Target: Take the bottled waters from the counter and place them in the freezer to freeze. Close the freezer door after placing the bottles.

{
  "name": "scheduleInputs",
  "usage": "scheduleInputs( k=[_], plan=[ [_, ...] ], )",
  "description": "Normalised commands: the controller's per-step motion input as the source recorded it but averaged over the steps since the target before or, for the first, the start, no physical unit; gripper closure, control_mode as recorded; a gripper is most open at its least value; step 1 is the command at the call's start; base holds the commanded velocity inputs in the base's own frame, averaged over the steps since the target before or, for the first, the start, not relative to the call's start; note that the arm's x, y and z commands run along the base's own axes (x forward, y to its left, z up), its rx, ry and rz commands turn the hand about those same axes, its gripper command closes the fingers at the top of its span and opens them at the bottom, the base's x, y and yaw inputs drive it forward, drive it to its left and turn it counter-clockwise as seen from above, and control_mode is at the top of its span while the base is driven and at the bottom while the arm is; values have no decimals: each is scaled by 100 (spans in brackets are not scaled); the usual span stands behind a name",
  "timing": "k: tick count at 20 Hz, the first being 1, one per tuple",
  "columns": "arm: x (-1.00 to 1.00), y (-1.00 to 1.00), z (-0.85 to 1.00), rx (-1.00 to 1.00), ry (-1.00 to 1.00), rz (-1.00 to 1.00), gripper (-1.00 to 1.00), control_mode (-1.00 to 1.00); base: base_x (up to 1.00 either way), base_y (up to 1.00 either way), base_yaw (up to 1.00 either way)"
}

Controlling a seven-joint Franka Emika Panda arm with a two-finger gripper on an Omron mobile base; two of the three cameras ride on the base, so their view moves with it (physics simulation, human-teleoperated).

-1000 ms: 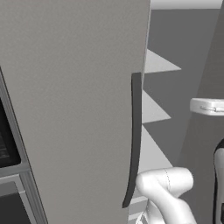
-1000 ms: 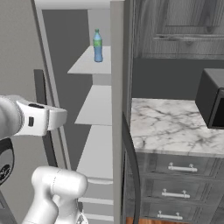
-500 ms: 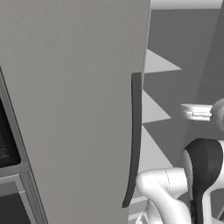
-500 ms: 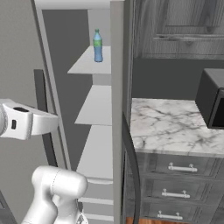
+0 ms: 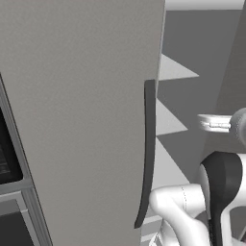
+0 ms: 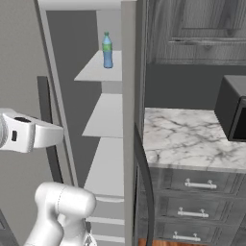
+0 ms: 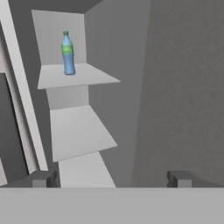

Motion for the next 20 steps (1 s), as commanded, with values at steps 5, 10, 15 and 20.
scheduleInputs(
  k=[5, 10, 15, 20],
  plan=[
    [-16, -1, -5, 0, 0, 0, -100, 100, -31, 0, -2],
    [0, 0, 0, 0, 0, 0, -100, 100, -68, 1, -4],
    [0, 0, 0, 0, 0, 0, -100, 100, -79, 12, -1],
    [0, 0, 0, 0, 0, 0, -100, 100, -44, 3, 0]
  ],
)
